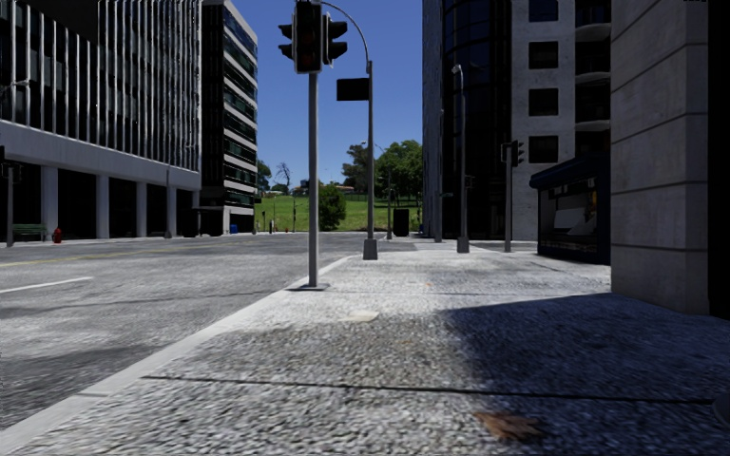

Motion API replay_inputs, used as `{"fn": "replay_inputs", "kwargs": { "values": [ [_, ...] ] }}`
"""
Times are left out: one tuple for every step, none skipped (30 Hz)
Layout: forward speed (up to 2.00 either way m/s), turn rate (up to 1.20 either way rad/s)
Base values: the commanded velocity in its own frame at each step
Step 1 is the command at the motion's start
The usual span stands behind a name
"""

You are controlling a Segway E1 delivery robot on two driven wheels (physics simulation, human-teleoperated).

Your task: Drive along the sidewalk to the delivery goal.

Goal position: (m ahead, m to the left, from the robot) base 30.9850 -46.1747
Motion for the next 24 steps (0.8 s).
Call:
{"fn": "replay_inputs", "kwargs": {
  "values": [
    [2.0,0.0],
    [2.0,0.0],
    [2.0,0.0],
    [2.0,0.0],
    [2.0,0.0],
    [2.0,0.0],
    [2.0,0.0],
    [2.0,0.0],
    [2.0,0.0],
    [2.0,-0.08],
    [2.0,-0.15],
    [2.0,-0.15],
    [2.0,-0.22],
    [2.0,-0.25],
    [2.0,-0.27],
    [2.0,-0.27],
    [2.0,-0.27],
    [2.0,-0.27],
    [2.0,-0.27],
    [2.0,-0.27],
    [2.0,-0.27],
    [2.0,-0.27],
    [2.0,-0.27],
    [2.0,-0.27]
  ]
}}
